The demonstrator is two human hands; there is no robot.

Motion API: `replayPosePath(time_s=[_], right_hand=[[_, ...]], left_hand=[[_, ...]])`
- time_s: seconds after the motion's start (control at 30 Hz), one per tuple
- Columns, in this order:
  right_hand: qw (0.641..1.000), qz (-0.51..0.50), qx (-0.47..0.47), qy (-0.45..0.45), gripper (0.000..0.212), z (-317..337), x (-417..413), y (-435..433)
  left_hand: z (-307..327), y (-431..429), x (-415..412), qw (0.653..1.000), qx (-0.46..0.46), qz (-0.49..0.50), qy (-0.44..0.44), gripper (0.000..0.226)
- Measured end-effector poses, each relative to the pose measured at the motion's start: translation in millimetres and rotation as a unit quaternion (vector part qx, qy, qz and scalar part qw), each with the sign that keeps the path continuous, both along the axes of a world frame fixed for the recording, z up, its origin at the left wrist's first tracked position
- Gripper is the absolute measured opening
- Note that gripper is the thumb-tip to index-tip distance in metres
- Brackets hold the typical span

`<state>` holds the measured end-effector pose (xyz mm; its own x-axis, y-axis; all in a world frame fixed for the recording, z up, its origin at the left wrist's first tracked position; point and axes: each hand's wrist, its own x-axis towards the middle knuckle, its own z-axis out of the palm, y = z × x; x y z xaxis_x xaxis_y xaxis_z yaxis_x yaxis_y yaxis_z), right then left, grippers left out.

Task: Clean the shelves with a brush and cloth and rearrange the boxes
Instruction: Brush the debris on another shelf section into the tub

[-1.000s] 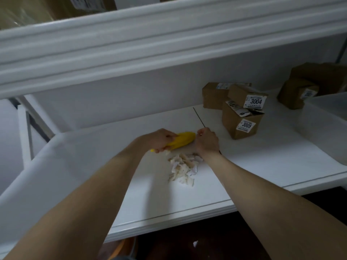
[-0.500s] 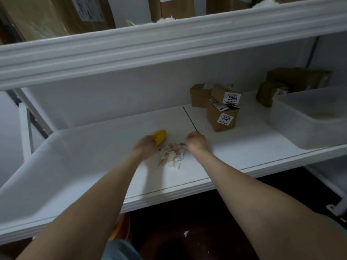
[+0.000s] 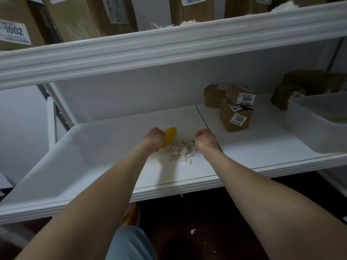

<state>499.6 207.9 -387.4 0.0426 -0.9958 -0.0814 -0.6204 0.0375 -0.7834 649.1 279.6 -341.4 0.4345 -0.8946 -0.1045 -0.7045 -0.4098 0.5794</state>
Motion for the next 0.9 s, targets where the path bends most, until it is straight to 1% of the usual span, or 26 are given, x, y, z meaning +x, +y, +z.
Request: replayPosePath(time_s=[0.1,0.2,0.33,0.5,0.6,0.73,0.83,0.9], right_hand=[[0.999,-0.007,-0.044,-0.01,0.038,2,-3,-3],[0.997,-0.035,-0.056,-0.041,0.036,0,-11,-7],[0.996,-0.041,-0.06,-0.055,0.033,-5,-16,-12],[0.994,-0.039,-0.064,-0.082,0.032,-7,-19,-9],[0.995,-0.036,-0.063,-0.074,0.033,-10,-23,-5],[0.995,-0.046,-0.058,-0.071,0.033,-15,-25,6],[0.995,-0.045,-0.052,-0.068,0.034,-17,-23,12],[0.997,-0.037,-0.041,-0.063,0.035,-13,-23,14]], left_hand=[[11,-8,0,0.999,-0.042,0.002,0.017,0.025],[10,-17,-4,0.997,-0.063,-0.014,0.042,0.02],[5,-28,-7,0.993,-0.093,0.021,0.063,0.026],[4,-35,-4,0.988,-0.131,0.06,0.061,0.024],[-4,-36,9,0.984,-0.124,0.119,0.047,0.029],[-17,-25,24,0.979,-0.092,0.177,0.028,0.03],[-18,-18,29,0.98,-0.079,0.182,0.031,0.026],[-14,-15,27,0.985,-0.067,0.16,0.013,0.025]])
